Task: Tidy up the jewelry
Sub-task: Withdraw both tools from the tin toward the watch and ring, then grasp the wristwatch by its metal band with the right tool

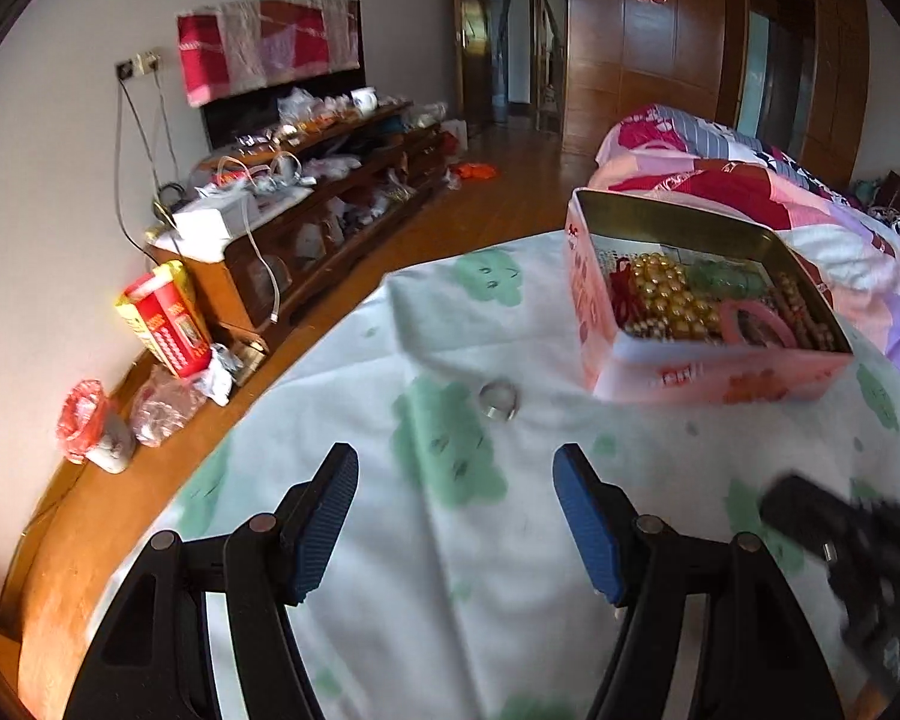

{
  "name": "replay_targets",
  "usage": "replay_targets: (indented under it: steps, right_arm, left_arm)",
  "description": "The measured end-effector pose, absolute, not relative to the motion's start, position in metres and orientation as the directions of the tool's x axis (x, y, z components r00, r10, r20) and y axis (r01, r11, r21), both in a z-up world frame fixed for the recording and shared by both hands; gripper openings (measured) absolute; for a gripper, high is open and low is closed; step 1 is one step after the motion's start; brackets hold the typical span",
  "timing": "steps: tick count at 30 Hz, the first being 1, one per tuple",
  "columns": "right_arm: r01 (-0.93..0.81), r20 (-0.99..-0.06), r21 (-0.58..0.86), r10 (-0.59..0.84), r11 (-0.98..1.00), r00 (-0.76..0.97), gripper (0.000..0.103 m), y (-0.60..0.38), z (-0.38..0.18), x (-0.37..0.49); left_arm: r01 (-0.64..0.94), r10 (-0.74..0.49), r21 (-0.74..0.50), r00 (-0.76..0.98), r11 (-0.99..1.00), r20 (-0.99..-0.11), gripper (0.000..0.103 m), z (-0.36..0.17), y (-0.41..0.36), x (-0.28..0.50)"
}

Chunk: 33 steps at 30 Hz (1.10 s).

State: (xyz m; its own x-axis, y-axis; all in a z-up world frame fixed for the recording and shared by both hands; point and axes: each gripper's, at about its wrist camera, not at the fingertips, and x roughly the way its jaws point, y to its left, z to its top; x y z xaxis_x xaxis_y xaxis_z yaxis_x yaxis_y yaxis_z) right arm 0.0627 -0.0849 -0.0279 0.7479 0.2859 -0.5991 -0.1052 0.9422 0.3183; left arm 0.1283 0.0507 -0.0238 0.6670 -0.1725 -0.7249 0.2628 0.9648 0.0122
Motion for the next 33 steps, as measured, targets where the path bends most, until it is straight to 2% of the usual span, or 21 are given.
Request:
replay_targets:
  steps: [4, 7, 9, 11, 15, 16, 27, 33]
  right_arm:
    - [-0.065, -0.616, 0.337, 0.272, 0.939, 0.74, 0.01, -0.093, -0.03, 0.068]
    - [-0.045, -0.629, 0.347, 0.268, 0.937, 0.729, 0.011, -0.096, -0.033, 0.071]
    - [-0.031, -0.64, 0.352, 0.265, 0.936, 0.721, 0.011, -0.099, -0.036, 0.073]
    - [-0.028, -0.646, 0.371, 0.28, 0.928, 0.71, 0.011, -0.1, -0.039, 0.074]
    - [-0.022, -0.659, 0.369, 0.278, 0.929, 0.699, 0.011, -0.101, -0.041, 0.074]
    - [-0.024, -0.659, 0.366, 0.278, 0.93, 0.699, 0.011, -0.1, -0.041, 0.073]
    - [-0.067, -0.665, 0.335, 0.286, 0.94, 0.69, 0.014, -0.091, -0.043, 0.073]
    - [-0.052, -0.658, 0.346, 0.282, 0.937, 0.699, 0.014, -0.097, -0.043, 0.071]
  left_arm:
    - [0.283, -0.196, -0.005, 0.649, 0.959, -0.735, 0.067, -0.032, 0.038, 0.153]
    - [0.3, -0.175, 0.024, 0.617, 0.954, -0.767, 0.039, -0.047, 0.03, 0.162]
    - [0.311, -0.2, 0.0, 0.612, 0.95, -0.765, 0.026, -0.046, 0.031, 0.162]
    - [0.311, -0.21, -0.016, 0.603, 0.95, -0.769, 0.018, -0.046, 0.034, 0.162]
    - [0.317, -0.219, -0.02, 0.604, 0.948, -0.767, 0.016, -0.044, 0.035, 0.156]
    - [0.321, -0.22, -0.018, 0.604, 0.947, -0.766, 0.0, -0.043, 0.035, 0.154]
    - [0.299, -0.211, -0.014, 0.64, 0.954, -0.739, 0.0, -0.029, 0.055, 0.1]
    - [0.288, -0.259, -0.09, 0.63, 0.953, -0.732, 0.0, -0.026, 0.071, 0.097]
